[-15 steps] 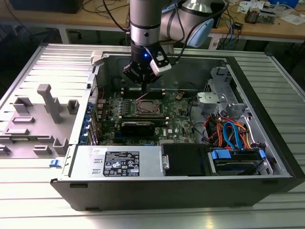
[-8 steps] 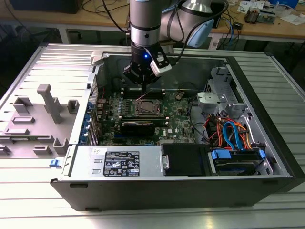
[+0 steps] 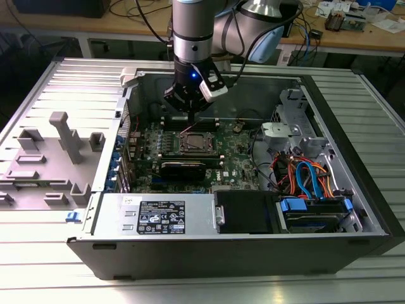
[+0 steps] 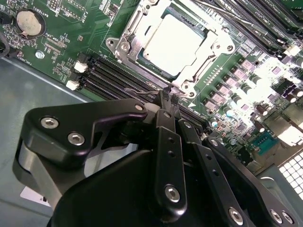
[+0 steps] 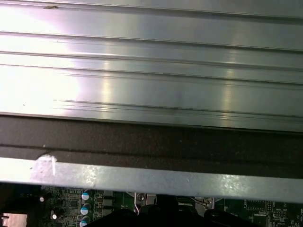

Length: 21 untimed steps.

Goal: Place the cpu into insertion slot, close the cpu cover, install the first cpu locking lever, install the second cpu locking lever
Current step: 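Install the first cpu locking lever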

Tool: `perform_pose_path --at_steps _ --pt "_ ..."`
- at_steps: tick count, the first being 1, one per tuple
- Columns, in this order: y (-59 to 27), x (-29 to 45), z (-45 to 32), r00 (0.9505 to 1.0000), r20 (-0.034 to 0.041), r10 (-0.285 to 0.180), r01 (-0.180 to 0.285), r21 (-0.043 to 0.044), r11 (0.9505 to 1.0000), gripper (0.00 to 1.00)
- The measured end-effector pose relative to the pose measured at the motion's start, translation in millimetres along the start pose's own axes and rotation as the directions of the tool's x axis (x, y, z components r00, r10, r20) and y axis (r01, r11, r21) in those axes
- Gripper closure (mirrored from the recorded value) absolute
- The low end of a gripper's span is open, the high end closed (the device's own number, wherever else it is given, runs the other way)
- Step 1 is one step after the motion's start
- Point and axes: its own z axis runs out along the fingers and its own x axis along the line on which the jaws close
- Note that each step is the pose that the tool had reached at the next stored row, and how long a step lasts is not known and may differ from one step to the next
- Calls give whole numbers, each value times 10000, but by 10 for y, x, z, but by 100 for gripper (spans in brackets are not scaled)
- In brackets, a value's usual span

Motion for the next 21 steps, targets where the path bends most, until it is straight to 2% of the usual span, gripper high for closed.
perform_pose_path --at_steps 21 --pt "1 -2 14 10000 1 -2 2 0 10000 89"
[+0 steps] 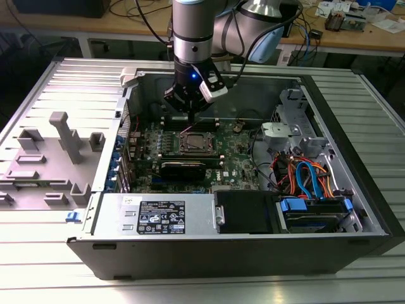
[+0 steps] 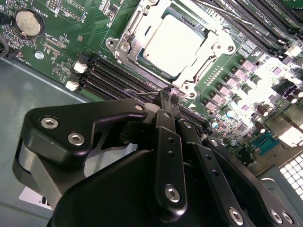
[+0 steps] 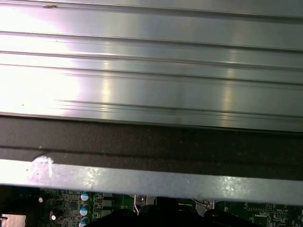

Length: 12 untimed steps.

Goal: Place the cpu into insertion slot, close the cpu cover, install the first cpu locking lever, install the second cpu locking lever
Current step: 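Install the first cpu locking lever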

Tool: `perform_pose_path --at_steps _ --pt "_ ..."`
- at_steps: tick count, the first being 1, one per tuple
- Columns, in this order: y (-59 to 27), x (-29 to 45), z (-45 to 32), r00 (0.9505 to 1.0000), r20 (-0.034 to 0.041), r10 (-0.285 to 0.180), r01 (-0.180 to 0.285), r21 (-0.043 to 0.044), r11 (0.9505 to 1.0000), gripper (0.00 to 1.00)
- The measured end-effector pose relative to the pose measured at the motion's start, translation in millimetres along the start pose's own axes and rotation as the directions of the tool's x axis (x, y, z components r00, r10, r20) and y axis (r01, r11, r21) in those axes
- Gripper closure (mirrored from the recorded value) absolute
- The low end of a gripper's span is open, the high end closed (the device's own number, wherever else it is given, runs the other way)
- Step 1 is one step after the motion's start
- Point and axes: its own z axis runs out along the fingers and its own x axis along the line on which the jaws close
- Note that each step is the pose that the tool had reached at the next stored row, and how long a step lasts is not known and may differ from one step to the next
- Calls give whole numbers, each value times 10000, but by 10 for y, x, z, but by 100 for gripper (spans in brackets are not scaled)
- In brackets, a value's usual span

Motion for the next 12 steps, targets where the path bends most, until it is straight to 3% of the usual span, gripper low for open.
perform_pose_path --at_steps 12 --pt "16 -53 18 10000 -6 1 -1 65 10000 89"
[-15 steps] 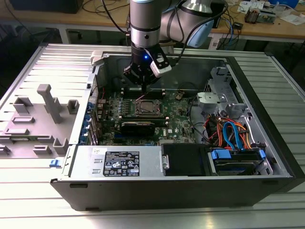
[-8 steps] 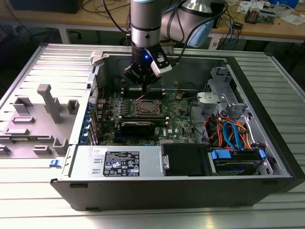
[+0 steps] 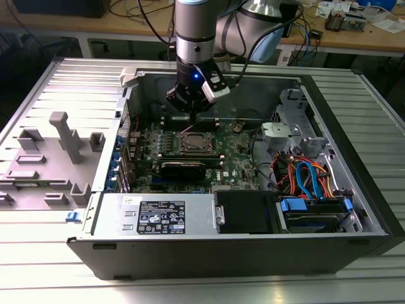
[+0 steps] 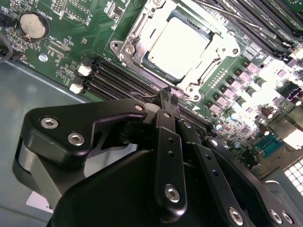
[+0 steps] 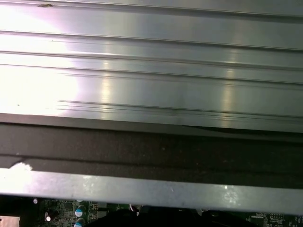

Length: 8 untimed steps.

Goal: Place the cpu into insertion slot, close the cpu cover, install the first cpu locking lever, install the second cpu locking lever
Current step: 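Install the first cpu locking lever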

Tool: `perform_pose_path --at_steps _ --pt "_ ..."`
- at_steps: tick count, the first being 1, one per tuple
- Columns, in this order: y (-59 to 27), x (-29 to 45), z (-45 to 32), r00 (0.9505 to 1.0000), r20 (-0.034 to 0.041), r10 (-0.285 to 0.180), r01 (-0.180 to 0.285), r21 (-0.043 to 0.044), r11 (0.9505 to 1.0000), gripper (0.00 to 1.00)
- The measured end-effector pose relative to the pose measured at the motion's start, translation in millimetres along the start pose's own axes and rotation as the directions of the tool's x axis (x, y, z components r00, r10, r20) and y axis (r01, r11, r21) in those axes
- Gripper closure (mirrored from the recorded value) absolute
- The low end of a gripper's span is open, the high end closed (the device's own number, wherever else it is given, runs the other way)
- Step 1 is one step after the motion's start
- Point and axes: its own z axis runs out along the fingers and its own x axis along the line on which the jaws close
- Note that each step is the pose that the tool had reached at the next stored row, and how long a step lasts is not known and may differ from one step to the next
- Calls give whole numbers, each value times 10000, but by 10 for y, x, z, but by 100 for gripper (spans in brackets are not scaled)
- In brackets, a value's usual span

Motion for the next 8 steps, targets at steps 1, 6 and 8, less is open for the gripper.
perform_pose_path --at_steps 1,6,8 --pt "0 0 0 10000 -1 2 -2 0 10000 89" --pt "-1 -17 11 10000 -3 0 0 -6 10000 89" --pt "-1 -18 11 10000 -5 -1 1 -10 10000 89"
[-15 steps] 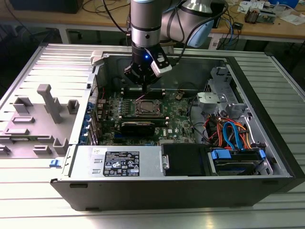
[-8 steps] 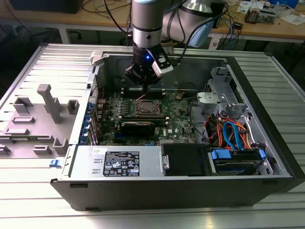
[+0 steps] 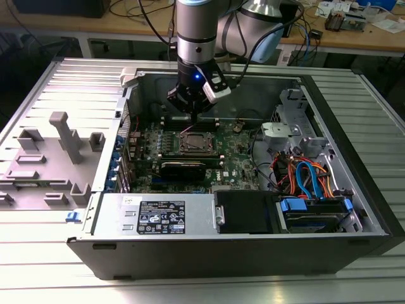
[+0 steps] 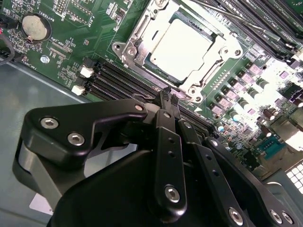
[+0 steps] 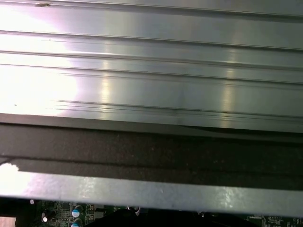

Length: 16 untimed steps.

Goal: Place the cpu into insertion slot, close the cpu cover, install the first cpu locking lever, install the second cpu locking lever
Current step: 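Install the first cpu locking lever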

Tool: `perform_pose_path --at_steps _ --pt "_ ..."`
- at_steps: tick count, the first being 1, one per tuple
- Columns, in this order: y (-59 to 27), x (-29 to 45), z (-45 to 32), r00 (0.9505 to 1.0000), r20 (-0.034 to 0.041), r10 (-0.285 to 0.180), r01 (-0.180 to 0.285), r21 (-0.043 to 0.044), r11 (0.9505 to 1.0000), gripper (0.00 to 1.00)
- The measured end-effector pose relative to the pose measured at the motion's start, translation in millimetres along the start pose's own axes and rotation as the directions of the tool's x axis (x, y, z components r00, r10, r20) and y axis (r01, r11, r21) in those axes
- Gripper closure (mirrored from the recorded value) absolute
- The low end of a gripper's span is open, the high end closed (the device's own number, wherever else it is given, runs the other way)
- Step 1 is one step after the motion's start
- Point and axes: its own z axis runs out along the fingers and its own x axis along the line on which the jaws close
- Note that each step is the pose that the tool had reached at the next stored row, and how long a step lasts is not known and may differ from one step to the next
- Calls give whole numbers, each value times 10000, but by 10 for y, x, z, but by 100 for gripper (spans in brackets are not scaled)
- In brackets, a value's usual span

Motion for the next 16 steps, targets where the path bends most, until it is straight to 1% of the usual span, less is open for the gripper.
perform_pose_path --at_steps 7,16 --pt "0 -2 3 10000 -19 -1 1 -1 10000 89" --pt "-4 -57 11 10000 -27 0 0 -1 10000 89"
